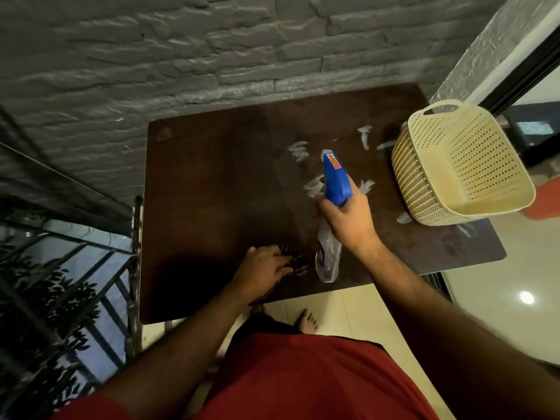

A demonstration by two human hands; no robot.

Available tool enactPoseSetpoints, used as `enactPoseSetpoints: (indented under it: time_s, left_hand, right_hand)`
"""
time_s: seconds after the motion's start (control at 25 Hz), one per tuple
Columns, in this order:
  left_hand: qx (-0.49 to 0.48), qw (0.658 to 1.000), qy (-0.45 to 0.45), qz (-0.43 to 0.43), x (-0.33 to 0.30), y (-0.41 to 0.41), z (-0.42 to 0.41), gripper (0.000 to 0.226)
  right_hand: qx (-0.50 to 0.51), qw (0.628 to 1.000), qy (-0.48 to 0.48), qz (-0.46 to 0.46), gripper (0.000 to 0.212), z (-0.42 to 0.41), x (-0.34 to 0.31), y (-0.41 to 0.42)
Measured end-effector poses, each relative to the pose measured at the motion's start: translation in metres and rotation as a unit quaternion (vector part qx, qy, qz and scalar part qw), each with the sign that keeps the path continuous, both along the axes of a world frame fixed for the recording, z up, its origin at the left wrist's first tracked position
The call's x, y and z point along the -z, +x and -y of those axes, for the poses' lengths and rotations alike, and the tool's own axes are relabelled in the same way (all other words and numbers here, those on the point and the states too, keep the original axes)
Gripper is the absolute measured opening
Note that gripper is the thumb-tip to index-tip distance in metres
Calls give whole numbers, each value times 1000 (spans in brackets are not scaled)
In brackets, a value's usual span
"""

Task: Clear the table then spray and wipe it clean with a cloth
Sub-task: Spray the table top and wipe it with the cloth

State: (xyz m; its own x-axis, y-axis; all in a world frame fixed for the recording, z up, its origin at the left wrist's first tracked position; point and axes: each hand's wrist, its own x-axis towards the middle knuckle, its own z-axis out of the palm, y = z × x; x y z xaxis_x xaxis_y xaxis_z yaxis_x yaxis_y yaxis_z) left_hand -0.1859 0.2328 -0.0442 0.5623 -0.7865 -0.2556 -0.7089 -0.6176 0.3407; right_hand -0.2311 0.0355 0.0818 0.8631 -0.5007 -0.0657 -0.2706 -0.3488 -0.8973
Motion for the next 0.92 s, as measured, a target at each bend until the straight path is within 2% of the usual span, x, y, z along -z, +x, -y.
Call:
enactPoseSetpoints:
  time_s: [0.08, 0.2, 0.44, 0.6, 0.76, 0.92]
  left_hand:
    - [-17, 1000, -19, 16, -9, 17, 10, 37]
    - [-30, 998, -37, 31, -16, 33, 17, 36]
    - [-45, 998, -44, 19, -21, 58, 14, 34]
    - [-112, 992, -51, -2, -15, 72, 6, 34]
    - [-156, 986, -54, -18, -8, 78, 3, 39]
    - [-177, 983, -47, -21, -6, 70, 9, 40]
  right_hand:
    - [-3, 1000, -17, 3, 25, 1, 2, 3]
    - [1, 1000, -16, 5, 20, -1, 3, 8]
    - [18, 1000, 11, -20, 20, -8, 2, 16]
    - [18, 996, 46, -76, 25, -4, 2, 11]
    - [9, 991, 56, -120, 12, 7, 8, 0]
    - [9, 987, 82, -139, 8, 22, 14, -5]
